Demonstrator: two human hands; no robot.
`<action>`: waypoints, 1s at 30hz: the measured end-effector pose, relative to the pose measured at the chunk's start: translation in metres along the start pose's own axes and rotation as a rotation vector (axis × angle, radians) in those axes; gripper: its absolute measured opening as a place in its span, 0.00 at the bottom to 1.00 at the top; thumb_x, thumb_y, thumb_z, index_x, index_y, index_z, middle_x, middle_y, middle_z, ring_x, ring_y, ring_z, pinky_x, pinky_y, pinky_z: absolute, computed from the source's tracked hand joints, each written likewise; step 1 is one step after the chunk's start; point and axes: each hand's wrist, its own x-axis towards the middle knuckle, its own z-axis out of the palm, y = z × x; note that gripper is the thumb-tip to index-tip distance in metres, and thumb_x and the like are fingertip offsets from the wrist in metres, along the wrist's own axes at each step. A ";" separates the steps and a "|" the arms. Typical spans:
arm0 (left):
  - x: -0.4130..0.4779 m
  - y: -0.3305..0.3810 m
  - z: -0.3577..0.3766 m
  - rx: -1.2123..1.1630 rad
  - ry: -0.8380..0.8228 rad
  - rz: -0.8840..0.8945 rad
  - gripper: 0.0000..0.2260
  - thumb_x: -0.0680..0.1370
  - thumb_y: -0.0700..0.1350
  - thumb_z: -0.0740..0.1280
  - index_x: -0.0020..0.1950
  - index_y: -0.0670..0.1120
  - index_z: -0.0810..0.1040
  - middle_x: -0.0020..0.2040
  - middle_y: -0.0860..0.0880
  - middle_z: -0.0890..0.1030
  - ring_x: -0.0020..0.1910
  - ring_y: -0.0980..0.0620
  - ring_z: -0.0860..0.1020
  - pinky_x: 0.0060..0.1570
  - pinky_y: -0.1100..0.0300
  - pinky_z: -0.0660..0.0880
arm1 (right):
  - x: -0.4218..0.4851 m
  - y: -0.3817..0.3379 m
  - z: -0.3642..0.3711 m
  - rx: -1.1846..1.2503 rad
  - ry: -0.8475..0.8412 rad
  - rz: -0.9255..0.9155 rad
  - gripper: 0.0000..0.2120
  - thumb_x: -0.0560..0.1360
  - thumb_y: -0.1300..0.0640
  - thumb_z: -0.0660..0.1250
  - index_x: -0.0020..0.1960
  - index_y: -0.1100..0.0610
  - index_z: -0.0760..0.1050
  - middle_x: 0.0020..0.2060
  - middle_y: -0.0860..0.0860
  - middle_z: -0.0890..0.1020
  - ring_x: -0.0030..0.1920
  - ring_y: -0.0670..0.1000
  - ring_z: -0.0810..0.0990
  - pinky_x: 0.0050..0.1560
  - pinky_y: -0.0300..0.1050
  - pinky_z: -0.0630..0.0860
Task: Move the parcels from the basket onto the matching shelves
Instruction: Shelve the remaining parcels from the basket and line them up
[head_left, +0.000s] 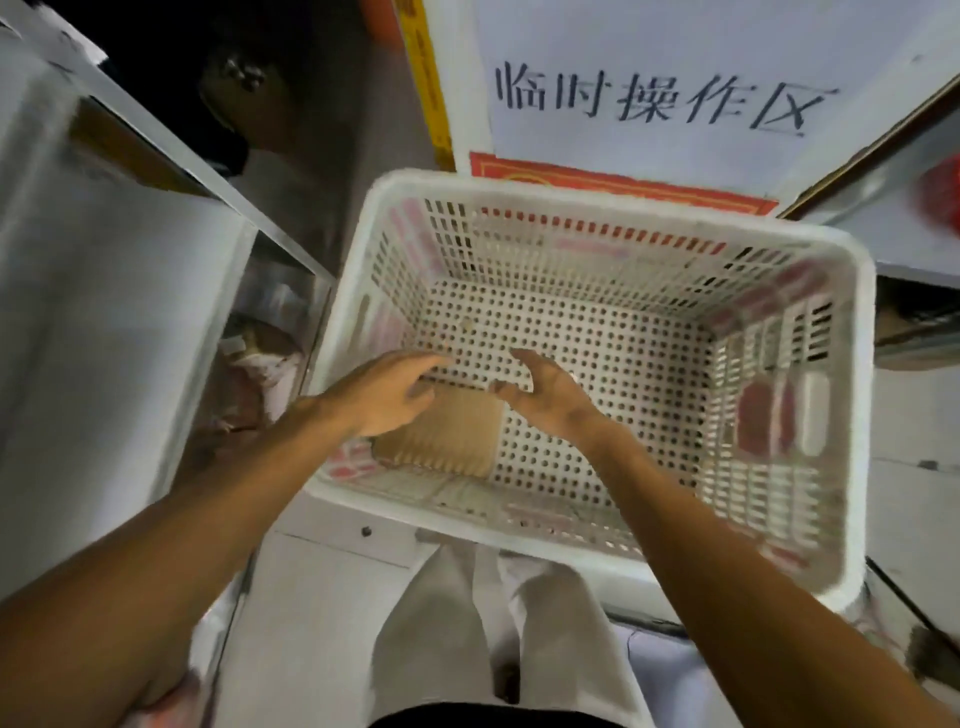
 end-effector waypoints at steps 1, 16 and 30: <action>0.012 -0.009 0.013 0.009 -0.031 -0.002 0.22 0.79 0.44 0.63 0.72 0.52 0.67 0.72 0.50 0.69 0.68 0.53 0.68 0.62 0.67 0.61 | 0.009 0.012 0.009 0.020 -0.002 0.031 0.32 0.78 0.40 0.61 0.78 0.49 0.56 0.76 0.54 0.60 0.69 0.58 0.70 0.64 0.48 0.68; 0.083 -0.114 0.111 0.340 -0.085 -0.047 0.29 0.75 0.46 0.66 0.75 0.48 0.61 0.74 0.49 0.63 0.72 0.45 0.57 0.73 0.49 0.53 | 0.101 0.098 0.122 0.448 0.039 0.320 0.35 0.76 0.49 0.69 0.77 0.53 0.56 0.70 0.53 0.69 0.63 0.53 0.73 0.51 0.26 0.67; 0.100 -0.100 0.125 0.556 -0.035 0.036 0.34 0.74 0.60 0.66 0.76 0.61 0.53 0.76 0.60 0.59 0.65 0.46 0.62 0.60 0.50 0.61 | 0.115 0.109 0.117 0.753 0.020 0.487 0.31 0.72 0.46 0.73 0.71 0.54 0.67 0.57 0.53 0.77 0.52 0.52 0.77 0.44 0.50 0.80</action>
